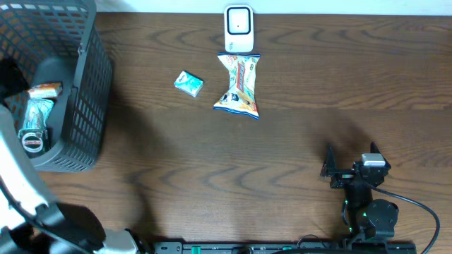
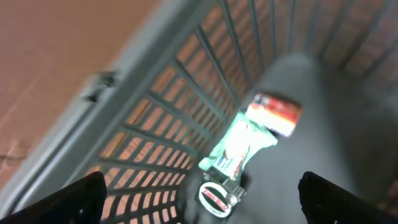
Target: Scan the item barcode
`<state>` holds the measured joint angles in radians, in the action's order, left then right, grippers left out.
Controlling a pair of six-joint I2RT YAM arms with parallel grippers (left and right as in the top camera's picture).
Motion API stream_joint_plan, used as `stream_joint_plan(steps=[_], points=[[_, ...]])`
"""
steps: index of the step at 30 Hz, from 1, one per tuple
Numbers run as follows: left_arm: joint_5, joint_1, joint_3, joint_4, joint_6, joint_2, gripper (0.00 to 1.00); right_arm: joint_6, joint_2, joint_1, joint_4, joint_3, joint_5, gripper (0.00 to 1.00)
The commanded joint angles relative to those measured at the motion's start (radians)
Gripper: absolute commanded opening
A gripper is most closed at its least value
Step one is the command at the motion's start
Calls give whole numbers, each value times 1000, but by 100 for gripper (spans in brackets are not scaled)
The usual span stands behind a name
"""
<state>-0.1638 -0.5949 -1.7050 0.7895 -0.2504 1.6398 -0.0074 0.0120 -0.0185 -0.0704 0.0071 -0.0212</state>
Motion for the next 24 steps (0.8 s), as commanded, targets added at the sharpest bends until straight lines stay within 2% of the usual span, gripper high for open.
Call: stream_joint_plan(steps=[1,6,8,11,14,19,24], points=[[-13,-1,0,11,-121,68,97,10,-6,-3,-5,-2,8,99],[-13,21,5,34,-222,161,93,11,-6,-3,-5,-2,8,99],[-14,47,21,41,-319,199,90,10,-6,-3,-5,-2,8,99],[-14,74,35,39,-385,234,88,10,-6,-3,-5,-2,8,99],[-43,95,37,35,-397,278,89,10,-6,-3,-5,-2,8,99],[-212,99,37,19,-397,364,89,10,-6,-3,-5,-2,8,99],[-220,94,38,8,-397,431,89,10,-6,-3,-5,-2,8,99]])
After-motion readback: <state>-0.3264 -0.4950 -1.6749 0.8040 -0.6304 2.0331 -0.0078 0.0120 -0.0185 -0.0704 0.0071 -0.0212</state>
